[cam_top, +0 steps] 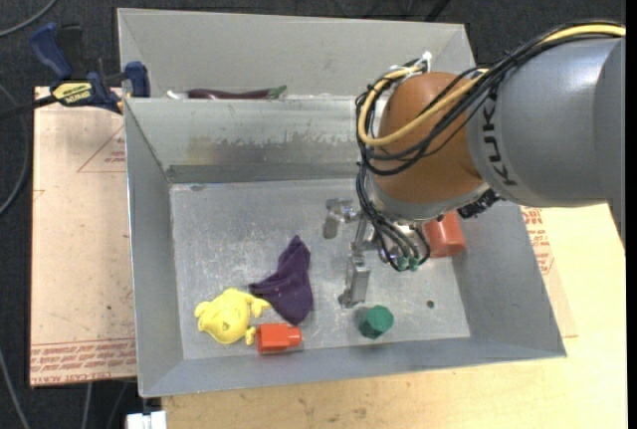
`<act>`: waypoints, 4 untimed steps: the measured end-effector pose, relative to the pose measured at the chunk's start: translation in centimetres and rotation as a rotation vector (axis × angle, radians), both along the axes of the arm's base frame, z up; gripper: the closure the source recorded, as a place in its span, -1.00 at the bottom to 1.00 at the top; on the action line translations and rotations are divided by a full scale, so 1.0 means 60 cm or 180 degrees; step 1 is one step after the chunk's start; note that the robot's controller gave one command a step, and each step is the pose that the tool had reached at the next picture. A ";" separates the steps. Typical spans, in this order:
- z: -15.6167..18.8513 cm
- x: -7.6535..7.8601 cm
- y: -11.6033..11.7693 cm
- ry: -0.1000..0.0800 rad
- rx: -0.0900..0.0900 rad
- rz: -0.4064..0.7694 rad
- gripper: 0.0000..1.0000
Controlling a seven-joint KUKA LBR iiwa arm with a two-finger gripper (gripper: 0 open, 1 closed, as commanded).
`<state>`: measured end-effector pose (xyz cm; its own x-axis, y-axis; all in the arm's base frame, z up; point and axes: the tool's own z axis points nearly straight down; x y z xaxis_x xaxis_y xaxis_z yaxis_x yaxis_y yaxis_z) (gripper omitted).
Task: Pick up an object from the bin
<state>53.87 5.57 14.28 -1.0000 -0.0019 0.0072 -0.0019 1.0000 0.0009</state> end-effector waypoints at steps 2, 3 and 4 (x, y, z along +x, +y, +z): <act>-0.028 0.055 0.046 -0.0039 -0.0002 0.0243 -1.00; -0.120 0.029 0.110 -0.0028 0.0012 0.0668 1.00; -0.120 0.029 0.110 -0.0028 0.0012 0.0667 1.00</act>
Offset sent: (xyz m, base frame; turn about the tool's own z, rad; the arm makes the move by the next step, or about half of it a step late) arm 0.0927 0.0928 -0.0728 -0.2535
